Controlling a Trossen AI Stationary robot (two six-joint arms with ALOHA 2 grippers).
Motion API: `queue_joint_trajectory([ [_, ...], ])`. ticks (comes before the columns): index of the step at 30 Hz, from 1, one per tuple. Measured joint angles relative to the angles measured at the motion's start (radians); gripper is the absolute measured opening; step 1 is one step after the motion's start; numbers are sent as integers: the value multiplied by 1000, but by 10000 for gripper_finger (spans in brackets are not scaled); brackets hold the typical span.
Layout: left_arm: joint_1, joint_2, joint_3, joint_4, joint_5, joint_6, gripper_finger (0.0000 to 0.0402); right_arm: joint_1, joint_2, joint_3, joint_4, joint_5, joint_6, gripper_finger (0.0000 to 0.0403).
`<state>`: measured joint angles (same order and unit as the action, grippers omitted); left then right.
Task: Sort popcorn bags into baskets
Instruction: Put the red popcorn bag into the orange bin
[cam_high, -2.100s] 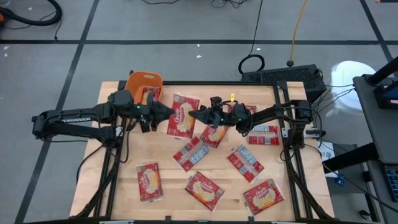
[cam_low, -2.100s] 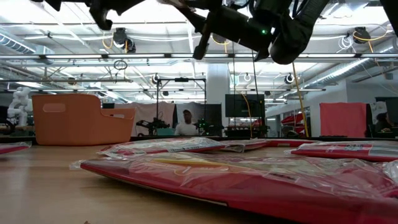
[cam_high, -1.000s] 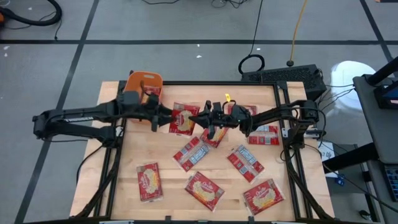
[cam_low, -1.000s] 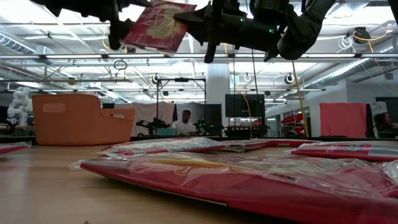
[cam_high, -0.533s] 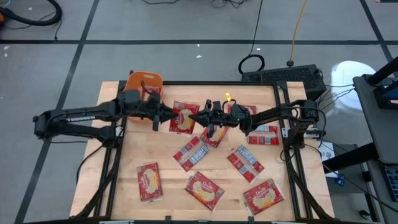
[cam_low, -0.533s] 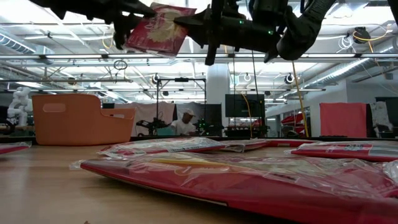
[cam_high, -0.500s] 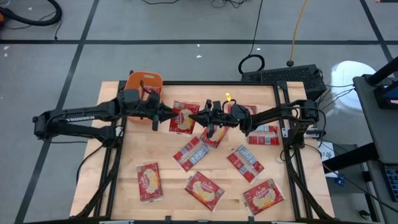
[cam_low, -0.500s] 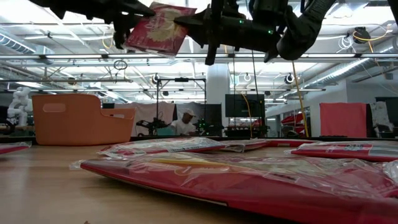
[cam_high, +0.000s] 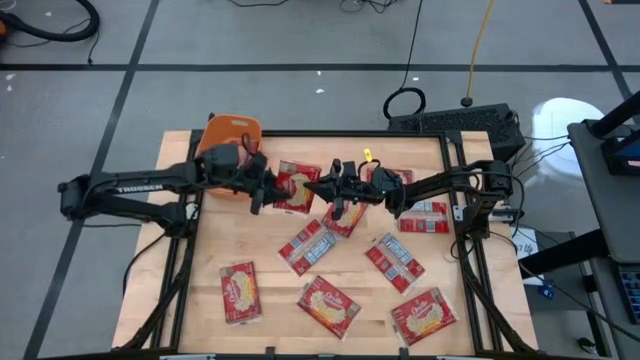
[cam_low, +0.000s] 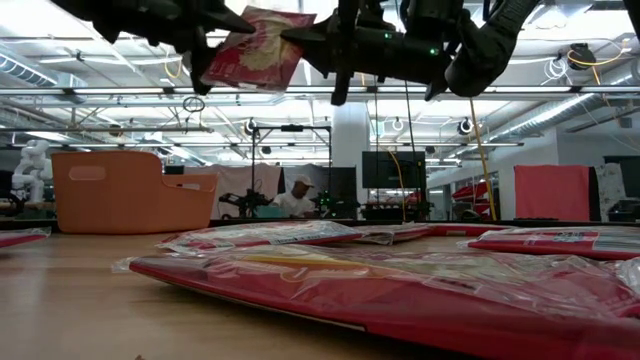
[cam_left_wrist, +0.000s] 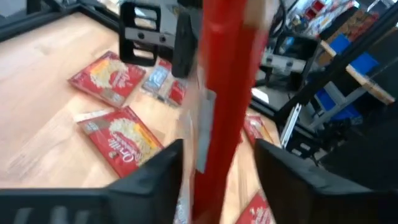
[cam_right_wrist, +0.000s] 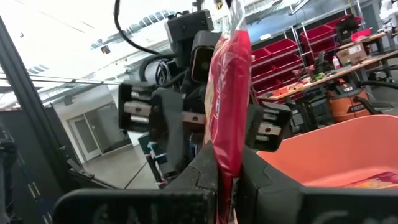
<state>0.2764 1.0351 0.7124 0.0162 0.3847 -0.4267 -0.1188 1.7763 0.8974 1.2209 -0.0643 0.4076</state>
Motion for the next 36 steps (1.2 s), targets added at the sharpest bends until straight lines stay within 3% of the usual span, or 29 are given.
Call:
queue_joint_trajectory([
  [3, 7, 17, 0, 13, -1, 6, 243, 0, 0, 0, -2, 1, -1, 9],
  [6, 18, 9, 0, 27, -7, 14, 234, -3, 0, 0, 2, 0, -3, 9],
  [10, 37, -18, 0, 37, -6, 31, 163, -9, 0, 0, 0, -7, -2, 9],
  [16, 68, -22, 0, 23, 101, 51, 26, -13, 0, 0, 1, -16, -15, 11],
  [20, 80, -22, 0, 25, 109, 51, 28, -12, 0, 0, 1, -15, -20, 29],
  [23, 90, -22, -1, 34, 114, 41, 37, -13, 0, 0, 5, -11, -3, 67],
  [29, 121, -66, -2, 35, 177, 21, 19, -13, -10, -1, -4, -13, 10, 190],
  [36, 178, -191, -2, -44, 221, -44, 19, -22, -153, -94, -150, -14, -37, 289],
])
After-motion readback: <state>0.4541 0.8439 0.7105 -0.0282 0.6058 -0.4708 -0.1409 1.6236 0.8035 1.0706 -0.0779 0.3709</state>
